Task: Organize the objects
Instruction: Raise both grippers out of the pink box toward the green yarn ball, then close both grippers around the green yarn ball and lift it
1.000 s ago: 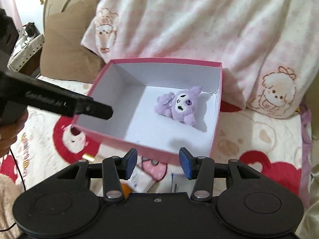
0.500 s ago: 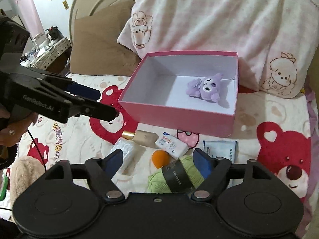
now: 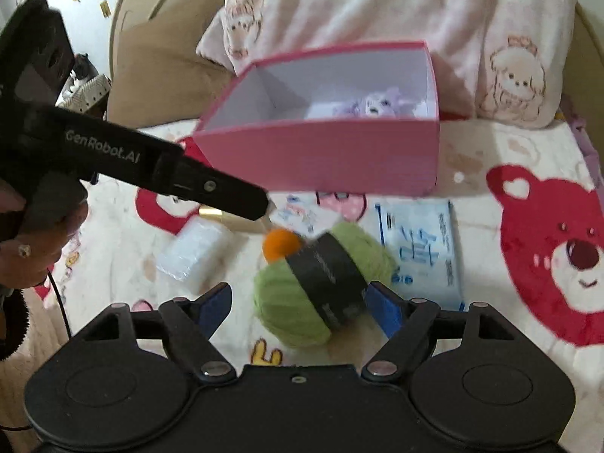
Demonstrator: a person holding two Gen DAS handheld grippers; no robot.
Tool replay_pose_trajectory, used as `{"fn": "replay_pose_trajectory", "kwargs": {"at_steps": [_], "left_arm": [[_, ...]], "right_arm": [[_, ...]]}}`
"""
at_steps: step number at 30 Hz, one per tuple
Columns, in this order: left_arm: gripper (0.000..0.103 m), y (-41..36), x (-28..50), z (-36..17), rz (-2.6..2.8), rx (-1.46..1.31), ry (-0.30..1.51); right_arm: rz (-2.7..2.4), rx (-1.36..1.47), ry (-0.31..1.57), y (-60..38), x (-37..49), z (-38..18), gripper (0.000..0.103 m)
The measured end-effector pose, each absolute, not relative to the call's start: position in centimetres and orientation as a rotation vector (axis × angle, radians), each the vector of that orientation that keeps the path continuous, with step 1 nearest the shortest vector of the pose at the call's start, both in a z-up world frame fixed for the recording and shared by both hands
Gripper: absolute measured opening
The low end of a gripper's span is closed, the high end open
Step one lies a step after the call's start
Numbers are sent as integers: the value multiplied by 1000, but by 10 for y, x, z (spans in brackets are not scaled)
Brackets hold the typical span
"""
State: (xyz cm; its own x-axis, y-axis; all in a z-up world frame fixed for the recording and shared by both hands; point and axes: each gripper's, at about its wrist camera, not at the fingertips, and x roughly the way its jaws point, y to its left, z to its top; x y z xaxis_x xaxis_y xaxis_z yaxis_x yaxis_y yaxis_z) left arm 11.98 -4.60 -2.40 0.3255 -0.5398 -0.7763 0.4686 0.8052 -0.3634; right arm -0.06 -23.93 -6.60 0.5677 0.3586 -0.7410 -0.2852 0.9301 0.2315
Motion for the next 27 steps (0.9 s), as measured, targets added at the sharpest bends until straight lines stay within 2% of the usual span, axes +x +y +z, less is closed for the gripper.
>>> {"fn": "replay_pose_trajectory", "kwargs": {"at_steps": [7,9,13,19,22,27], "left_arm": [[72,-53,114,-59,-716,-95,1069],[68,-53,112,-67,-734,-118,1068],[68,-52,116,-88,-749,-184,1119],[53,-48,114,-111,-755,-306,1180],[52,-45,113,-115,-807,-425,1234],[52,-47,112,-118,-806,-471,1257]], "right_arm": [[388,232,942,-247,3,-98,82],[383,229,962,-243,4,-107,82],[328,130,932,-227,9,-124,82],[310,109,896,-215,10,-134,84],[298,52,876,-213,5,-128,85],[292,31,879,-221,3,-127,86]]}}
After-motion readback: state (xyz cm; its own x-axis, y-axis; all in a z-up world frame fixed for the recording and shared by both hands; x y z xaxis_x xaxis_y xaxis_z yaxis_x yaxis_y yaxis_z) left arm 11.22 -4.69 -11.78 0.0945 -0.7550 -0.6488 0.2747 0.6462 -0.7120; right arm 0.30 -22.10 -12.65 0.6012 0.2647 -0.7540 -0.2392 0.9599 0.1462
